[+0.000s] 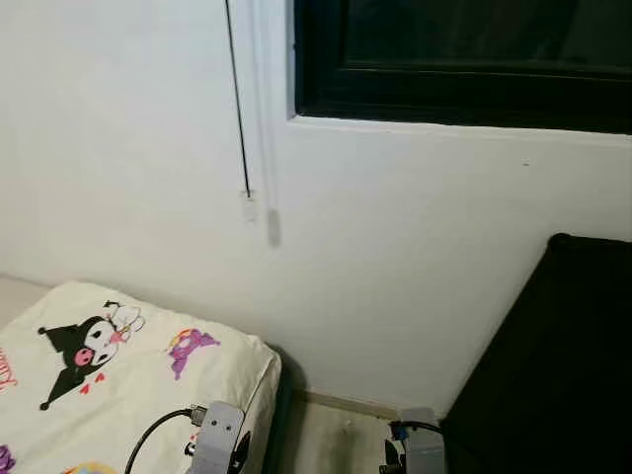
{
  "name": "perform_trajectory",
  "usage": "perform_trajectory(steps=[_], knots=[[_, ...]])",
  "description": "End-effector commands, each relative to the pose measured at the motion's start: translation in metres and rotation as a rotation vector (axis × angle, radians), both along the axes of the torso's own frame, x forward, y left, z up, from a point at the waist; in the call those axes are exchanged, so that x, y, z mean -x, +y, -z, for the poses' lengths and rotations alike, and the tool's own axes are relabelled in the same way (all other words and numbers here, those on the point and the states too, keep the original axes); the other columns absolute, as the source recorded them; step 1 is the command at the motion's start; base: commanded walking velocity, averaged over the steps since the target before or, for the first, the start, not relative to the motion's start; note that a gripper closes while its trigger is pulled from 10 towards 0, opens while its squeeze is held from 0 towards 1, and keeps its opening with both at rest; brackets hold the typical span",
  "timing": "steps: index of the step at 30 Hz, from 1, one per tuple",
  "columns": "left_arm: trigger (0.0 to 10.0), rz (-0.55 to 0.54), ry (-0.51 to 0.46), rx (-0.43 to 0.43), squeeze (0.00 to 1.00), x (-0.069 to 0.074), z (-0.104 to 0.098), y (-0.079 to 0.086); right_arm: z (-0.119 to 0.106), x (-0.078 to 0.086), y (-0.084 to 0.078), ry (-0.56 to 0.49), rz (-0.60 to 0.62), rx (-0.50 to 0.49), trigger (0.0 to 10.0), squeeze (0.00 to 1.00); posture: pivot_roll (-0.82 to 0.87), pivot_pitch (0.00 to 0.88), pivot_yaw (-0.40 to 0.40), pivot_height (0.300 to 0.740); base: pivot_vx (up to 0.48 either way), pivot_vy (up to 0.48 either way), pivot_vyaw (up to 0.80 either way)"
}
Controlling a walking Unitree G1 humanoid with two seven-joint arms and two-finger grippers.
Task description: Clean up the room
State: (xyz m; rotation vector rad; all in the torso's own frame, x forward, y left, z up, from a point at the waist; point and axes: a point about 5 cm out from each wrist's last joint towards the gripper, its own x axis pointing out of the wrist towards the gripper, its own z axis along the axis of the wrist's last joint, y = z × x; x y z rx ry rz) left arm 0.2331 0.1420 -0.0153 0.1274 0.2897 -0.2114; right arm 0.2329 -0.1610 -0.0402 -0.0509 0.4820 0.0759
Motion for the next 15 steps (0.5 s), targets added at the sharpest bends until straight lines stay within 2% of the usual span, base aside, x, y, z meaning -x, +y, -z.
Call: perform_trajectory(steps=[1, 4, 15], knots=[[10.0, 0.015, 0.017, -0.010, 0.00, 0.0042, 0.0035, -0.0007, 0.0043, 0.0057, -0.0011, 0.021, 0.017, -0.009, 10.0, 0.00, 0.02, 0.109, -0.031, 0.740, 0.000, 0.000, 0.00], [10.0, 0.023, 0.014, -0.016, 0.00, 0.0042, 0.0033, -0.0015, 0.0046, 0.0063, -0.0022, 0.023, 0.021, -0.008, 10.0, 0.00, 0.02, 0.107, -0.031, 0.740, 0.000, -0.341, 0.00], [10.0, 0.017, 0.017, -0.021, 0.00, 0.0041, 0.0035, -0.0012, 0.0050, 0.0068, -0.0023, 0.026, 0.022, -0.008, 10.0, 0.00, 0.02, 0.108, -0.032, 0.740, 0.000, -0.480, 0.00]])
